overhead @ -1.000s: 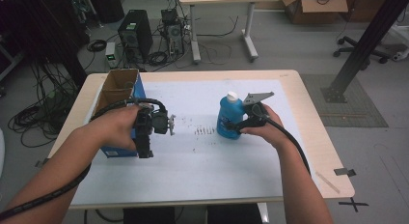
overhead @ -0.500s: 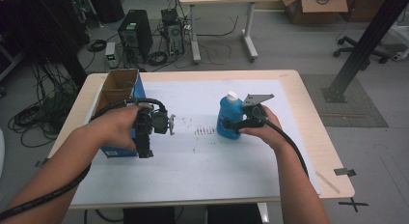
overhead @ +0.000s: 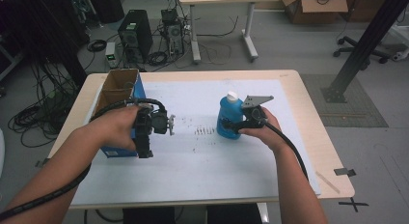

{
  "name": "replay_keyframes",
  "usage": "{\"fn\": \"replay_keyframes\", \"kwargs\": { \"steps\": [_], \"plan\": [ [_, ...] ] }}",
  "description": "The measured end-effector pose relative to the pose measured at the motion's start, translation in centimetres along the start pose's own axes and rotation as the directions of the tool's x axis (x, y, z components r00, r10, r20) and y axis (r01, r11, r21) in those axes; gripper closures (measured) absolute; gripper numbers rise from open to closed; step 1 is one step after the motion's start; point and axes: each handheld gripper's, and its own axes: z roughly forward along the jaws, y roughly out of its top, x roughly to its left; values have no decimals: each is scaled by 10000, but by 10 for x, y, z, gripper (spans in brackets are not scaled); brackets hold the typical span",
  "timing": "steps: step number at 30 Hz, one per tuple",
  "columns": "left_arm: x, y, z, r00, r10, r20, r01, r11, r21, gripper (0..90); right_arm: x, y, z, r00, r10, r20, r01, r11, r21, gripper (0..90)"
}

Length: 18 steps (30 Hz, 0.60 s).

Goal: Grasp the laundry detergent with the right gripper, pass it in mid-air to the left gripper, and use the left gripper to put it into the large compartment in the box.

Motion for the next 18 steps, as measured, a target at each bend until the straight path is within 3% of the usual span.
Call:
{"fn": "replay_keyframes", "kwargs": {
  "steps": [8,14,18],
  "plan": [
    [0,1,3,10000,15,54,-15,10000,20,4,0,-3,2,10000,40,-11,-40,10000,-88,318],
    [0,2,3,10000,-7,66,7,10000,47,4,-1,-4,3,9999,44,-166,-49,9996,-294,411],
    [1,2,3,10000,3,41,-3,10000,19,4,-1,-4,3,9997,-75,-245,67,9994,-339,428]
  ]
}}
